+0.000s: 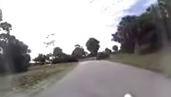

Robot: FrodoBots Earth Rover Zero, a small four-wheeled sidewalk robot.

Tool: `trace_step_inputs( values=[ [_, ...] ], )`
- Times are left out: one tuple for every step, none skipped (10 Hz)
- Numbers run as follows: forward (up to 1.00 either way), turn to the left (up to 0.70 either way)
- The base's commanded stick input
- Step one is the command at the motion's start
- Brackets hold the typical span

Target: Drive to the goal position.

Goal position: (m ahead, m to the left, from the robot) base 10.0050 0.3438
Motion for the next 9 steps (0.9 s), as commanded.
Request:
trace_step_inputs(
  values=[
    [0.69, 0.03],
    [0.69, 0.03],
    [0.69, 0.03],
    [0.69, 0.03],
    [0.69, 0.03],
    [0.69, 0.03],
    [0.69, 0.03],
    [0.69, 0.03],
    [0.69, 0.03]
  ],
)
